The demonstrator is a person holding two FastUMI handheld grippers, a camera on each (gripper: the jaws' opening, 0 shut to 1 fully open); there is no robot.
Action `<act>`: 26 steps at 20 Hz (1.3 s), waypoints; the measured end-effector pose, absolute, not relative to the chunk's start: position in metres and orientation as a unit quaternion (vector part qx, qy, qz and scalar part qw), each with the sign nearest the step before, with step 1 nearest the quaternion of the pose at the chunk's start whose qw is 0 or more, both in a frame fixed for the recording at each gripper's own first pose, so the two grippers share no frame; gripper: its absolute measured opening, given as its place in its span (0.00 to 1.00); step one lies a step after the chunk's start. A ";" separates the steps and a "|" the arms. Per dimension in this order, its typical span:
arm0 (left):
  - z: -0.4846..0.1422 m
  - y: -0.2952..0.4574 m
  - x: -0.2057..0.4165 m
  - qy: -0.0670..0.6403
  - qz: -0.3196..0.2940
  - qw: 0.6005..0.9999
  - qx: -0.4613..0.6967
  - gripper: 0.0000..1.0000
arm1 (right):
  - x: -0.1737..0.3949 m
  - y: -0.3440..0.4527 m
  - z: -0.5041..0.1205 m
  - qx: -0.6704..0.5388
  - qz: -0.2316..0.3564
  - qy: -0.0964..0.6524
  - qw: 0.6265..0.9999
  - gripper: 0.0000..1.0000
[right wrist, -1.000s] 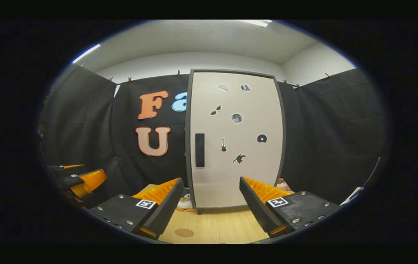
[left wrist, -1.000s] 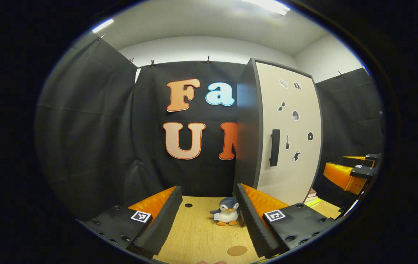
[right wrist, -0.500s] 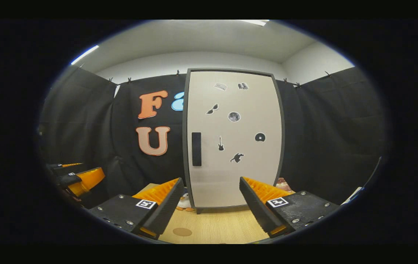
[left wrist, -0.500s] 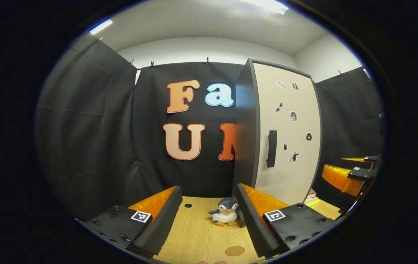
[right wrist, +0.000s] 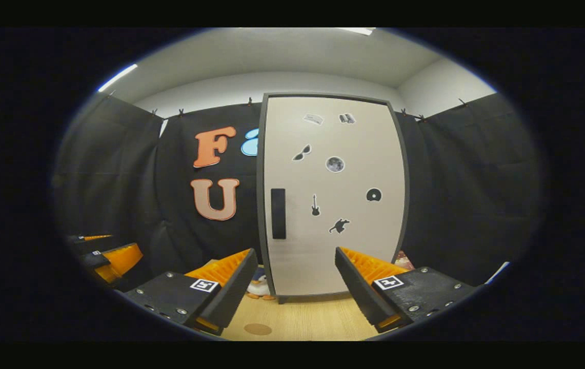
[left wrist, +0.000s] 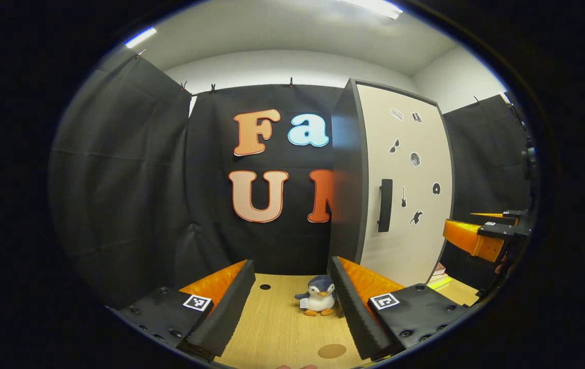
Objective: Open the cabinet door with the right hand, grasp the bottle in the cabinet with the left hand and place it on the coaster, then close the cabinet door with the right hand.
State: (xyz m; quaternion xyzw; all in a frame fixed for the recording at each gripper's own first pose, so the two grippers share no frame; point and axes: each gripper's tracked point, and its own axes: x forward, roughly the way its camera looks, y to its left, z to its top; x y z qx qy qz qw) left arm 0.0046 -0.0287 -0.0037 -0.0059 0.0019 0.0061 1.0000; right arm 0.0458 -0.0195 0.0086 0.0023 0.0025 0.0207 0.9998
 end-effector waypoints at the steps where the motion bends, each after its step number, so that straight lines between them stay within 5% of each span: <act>1: -0.004 -0.029 0.006 0.002 0.005 1.000 -0.005 0.96 | 0.054 -0.016 0.012 0.000 0.022 -0.001 1.000 0.95; 19: -0.011 0.001 0.048 0.006 0.014 1.000 -0.005 0.96 | 0.225 0.022 0.026 0.006 0.034 0.000 0.999 0.95; 20: -0.011 0.002 0.050 0.006 0.013 1.000 -0.003 0.96 | 0.234 0.021 0.024 0.004 0.030 0.002 1.000 0.89; 23: -0.012 0.003 0.056 0.007 0.010 1.000 0.000 0.99 | 0.253 0.021 0.019 0.001 0.024 0.006 1.000 0.95; 26: -0.016 0.007 0.059 0.011 0.012 1.000 -0.001 0.99 | 0.262 0.019 0.015 -0.009 0.014 0.006 1.000 0.83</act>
